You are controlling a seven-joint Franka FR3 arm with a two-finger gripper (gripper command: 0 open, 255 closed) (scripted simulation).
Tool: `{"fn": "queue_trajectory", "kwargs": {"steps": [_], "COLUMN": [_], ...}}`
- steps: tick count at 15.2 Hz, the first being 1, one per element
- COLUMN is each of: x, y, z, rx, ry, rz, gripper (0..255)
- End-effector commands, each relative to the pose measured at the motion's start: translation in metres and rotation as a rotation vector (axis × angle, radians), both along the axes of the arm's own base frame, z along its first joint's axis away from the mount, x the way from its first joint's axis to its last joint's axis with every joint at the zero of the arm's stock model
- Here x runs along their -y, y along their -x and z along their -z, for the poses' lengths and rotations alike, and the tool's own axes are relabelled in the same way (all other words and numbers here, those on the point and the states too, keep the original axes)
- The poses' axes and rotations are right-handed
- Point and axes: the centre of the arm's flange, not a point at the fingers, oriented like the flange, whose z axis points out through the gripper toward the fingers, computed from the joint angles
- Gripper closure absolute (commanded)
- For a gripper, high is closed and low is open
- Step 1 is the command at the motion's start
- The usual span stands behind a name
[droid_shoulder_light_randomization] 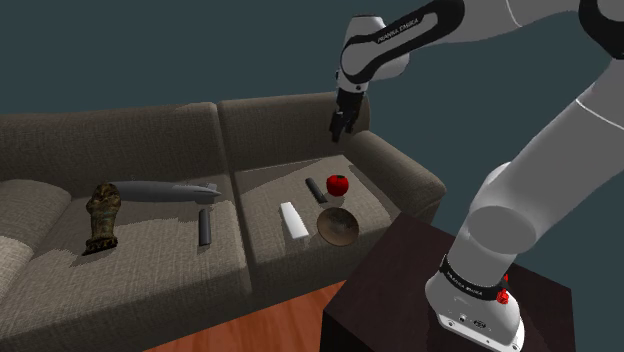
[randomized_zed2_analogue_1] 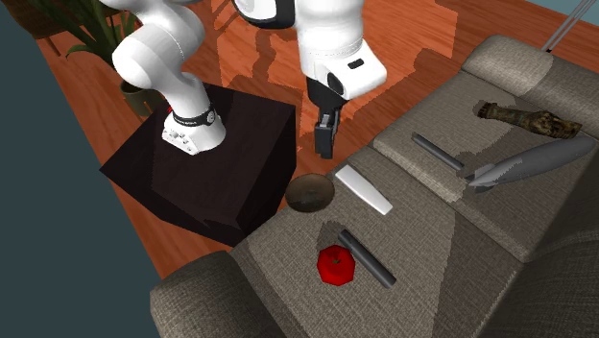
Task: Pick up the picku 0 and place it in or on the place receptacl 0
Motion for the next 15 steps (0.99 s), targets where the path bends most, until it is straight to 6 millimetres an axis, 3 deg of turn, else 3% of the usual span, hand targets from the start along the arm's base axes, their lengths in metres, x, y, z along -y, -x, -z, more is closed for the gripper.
{"fn": "queue_trajectory", "kwargs": {"steps": [1, 15], "x": [0.014, 0.104], "y": [-0.012, -0.092], "z": [0.022, 0.164], "rx": [-0.01, -0.08], "ry": [0.005, 0.034], "rz": [0.0, 0.001], "gripper": [0, 0]}}
